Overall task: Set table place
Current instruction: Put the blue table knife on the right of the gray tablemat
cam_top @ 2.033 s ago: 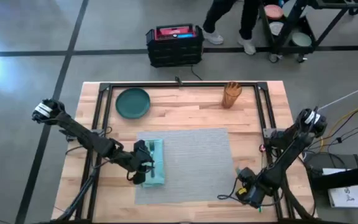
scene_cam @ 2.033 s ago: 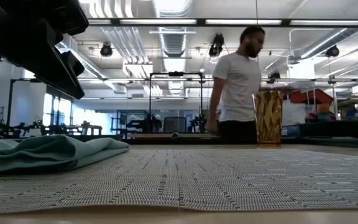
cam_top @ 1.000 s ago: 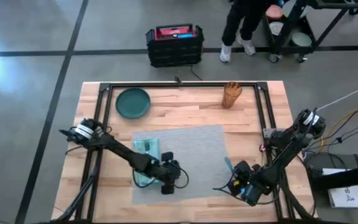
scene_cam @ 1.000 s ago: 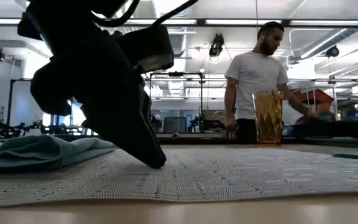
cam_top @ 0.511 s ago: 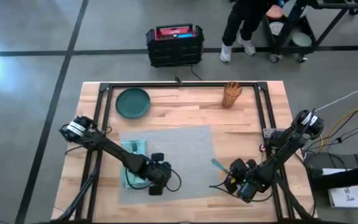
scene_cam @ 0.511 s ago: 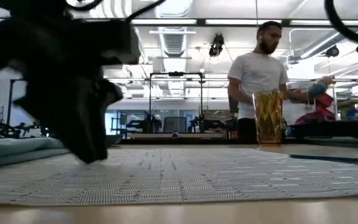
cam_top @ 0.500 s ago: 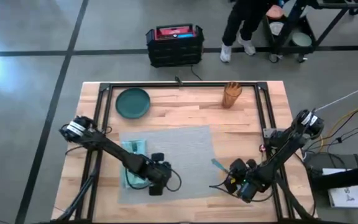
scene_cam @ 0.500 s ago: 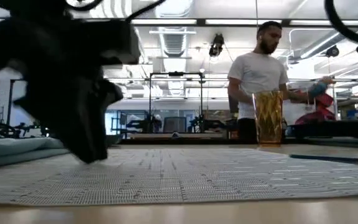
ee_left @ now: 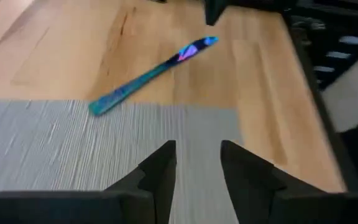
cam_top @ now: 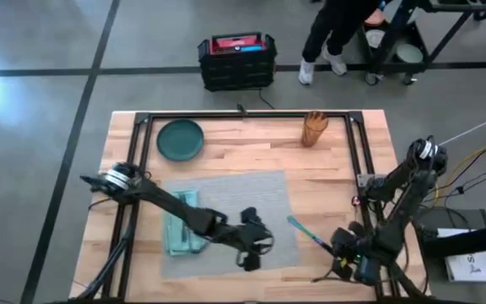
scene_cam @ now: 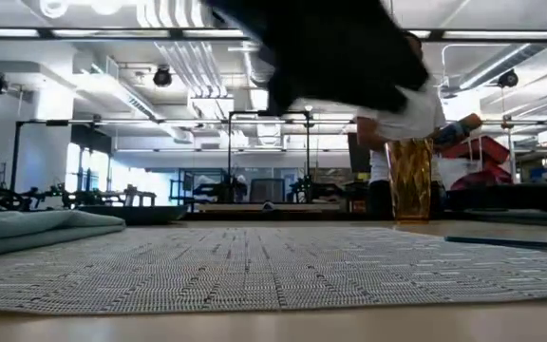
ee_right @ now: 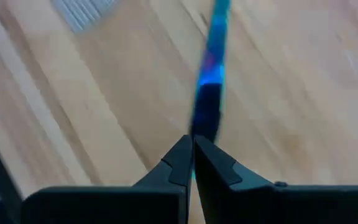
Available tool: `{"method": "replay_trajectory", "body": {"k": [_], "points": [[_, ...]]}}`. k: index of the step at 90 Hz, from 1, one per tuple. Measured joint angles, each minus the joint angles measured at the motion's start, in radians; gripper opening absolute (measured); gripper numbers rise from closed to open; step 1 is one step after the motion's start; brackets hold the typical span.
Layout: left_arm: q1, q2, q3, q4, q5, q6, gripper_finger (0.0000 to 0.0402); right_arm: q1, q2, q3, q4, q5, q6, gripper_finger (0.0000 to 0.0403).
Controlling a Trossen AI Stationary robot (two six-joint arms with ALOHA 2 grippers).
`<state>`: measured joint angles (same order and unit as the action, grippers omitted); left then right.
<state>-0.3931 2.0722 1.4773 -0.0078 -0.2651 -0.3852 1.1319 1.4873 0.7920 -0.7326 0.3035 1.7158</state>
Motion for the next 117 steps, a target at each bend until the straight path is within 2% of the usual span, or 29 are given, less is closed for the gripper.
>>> {"method": "replay_trajectory", "body": {"k": [13, 28, 39, 51, 88, 117], "points": [[0.039, 0.193, 0.238, -0.032, 0.046, 0.027, 0.0114, 0.030, 0.063, -0.024, 0.002, 0.001, 0.068, 0.0002], [0.068, 0.370, 0.492, -0.192, 0.048, 0.042, 0.0114, 0.031, 0.128, -0.022, 0.013, 0.023, 0.073, 0.0002], [0.085, 0.461, 0.627, -0.272, 0.048, 0.075, 0.0114, 0.030, 0.146, -0.022, 0.028, 0.028, 0.102, 0.0002], [0.105, 0.538, 0.718, -0.290, 0.047, 0.090, 0.0114, 0.029, 0.146, -0.018, 0.039, 0.045, 0.133, 0.0002], [0.143, 0.554, 0.728, -0.259, 0.048, 0.123, 0.0114, 0.020, 0.154, 0.006, 0.128, 0.070, 0.126, 0.0002], [0.143, 0.557, 0.719, -0.202, 0.047, 0.143, 0.0114, 0.008, 0.155, 0.008, 0.183, 0.094, 0.055, 0.0002]]}}
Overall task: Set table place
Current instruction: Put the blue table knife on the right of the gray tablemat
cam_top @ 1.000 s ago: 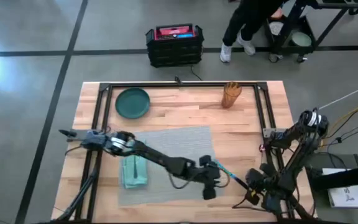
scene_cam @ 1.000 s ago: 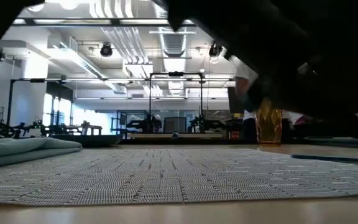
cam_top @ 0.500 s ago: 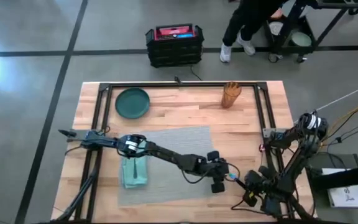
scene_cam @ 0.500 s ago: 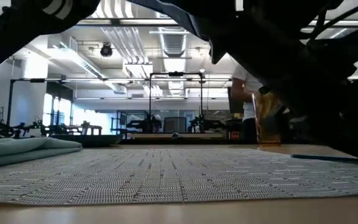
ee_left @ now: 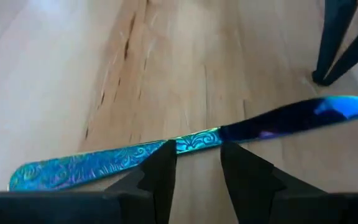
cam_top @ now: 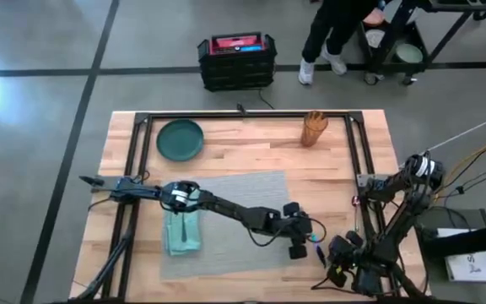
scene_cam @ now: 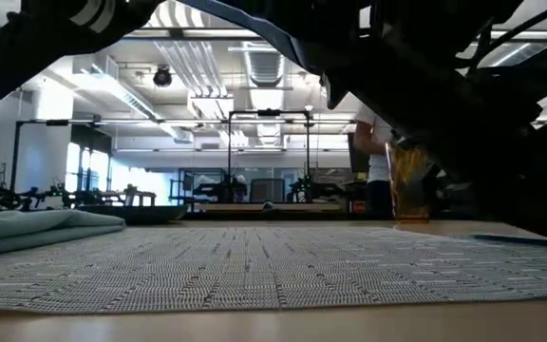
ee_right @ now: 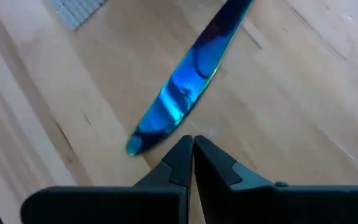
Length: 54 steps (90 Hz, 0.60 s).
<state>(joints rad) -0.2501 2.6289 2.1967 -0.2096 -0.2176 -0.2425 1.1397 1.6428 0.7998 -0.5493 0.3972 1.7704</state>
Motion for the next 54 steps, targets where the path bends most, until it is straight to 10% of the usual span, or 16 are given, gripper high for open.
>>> {"method": "replay_trajectory", "body": {"k": [54], "points": [[-0.090, -0.095, -0.039, -0.098, 0.073, 0.112, 0.0114, 0.005, -0.001, -0.020, -0.008, 0.165, -0.320, 0.0002]]}}
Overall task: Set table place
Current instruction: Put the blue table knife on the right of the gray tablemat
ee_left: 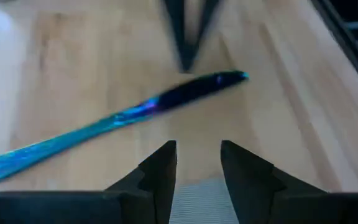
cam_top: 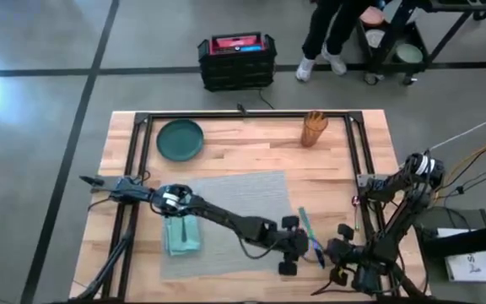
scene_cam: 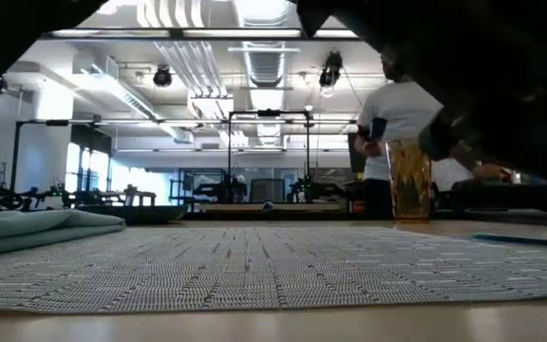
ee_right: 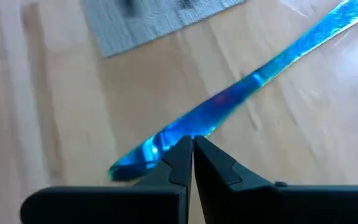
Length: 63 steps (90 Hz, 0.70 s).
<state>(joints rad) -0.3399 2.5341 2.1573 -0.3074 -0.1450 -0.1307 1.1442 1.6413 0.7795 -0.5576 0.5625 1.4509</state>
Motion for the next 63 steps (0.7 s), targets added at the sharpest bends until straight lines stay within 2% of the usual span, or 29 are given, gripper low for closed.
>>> {"method": "replay_trajectory", "body": {"k": [15, 63], "points": [[-0.001, 0.001, -0.046, 0.059, -0.003, -0.008, 0.0114, 0.017, 0.033, -0.002, 0.022, 0.063, 0.029, 0.0002], [-0.002, 0.023, -0.053, 0.199, -0.002, -0.010, 0.0114, 0.024, 0.091, 0.000, 0.053, 0.066, 0.071, 0.0002]]}}
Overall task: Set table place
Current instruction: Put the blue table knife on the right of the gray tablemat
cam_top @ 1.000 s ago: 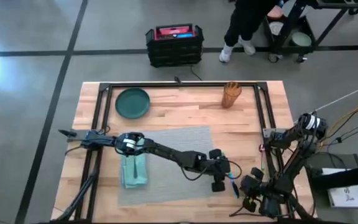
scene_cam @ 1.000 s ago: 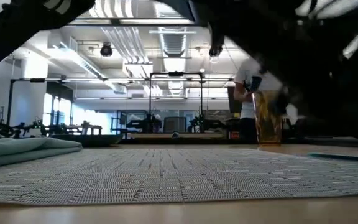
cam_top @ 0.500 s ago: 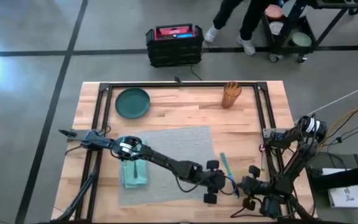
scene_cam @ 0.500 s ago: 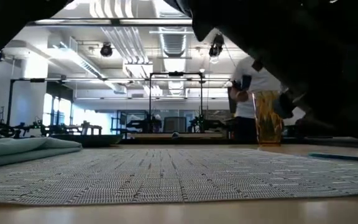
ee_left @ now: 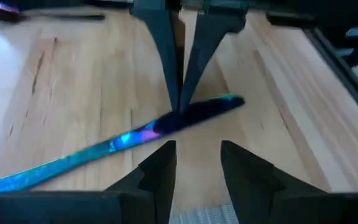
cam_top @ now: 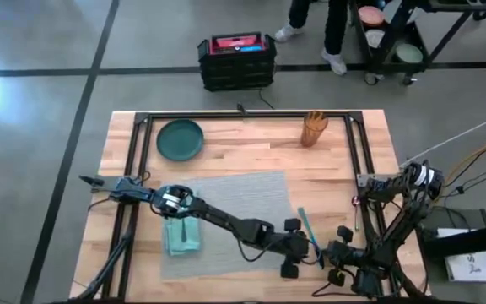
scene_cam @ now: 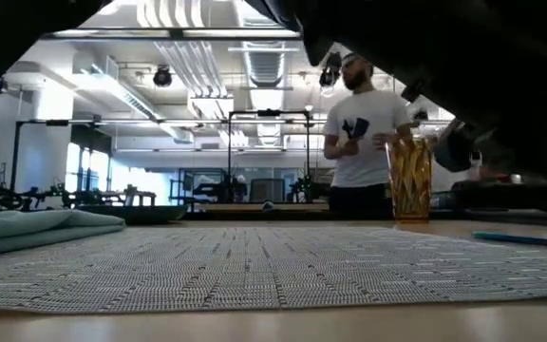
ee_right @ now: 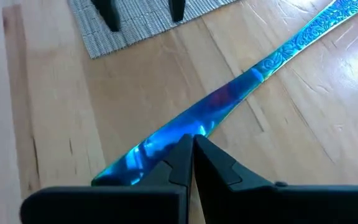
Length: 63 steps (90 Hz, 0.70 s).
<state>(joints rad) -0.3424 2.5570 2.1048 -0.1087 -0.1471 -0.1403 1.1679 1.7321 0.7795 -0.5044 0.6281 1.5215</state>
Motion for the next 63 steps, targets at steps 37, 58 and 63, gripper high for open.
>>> {"method": "replay_trajectory", "body": {"k": [37, 58, 63], "points": [[-0.002, 0.022, 0.000, 0.021, -0.031, 0.340, 0.0130, 0.000, 0.002, -0.002, 0.014, 0.004, 0.013, 0.0002], [0.010, 0.043, 0.000, 0.045, -0.041, 0.571, 0.0193, -0.009, 0.002, -0.002, 0.026, 0.003, 0.063, 0.0002], [0.010, 0.045, 0.000, 0.057, -0.042, 0.605, 0.0200, -0.010, 0.002, -0.002, 0.031, 0.003, 0.080, 0.0002]]}}
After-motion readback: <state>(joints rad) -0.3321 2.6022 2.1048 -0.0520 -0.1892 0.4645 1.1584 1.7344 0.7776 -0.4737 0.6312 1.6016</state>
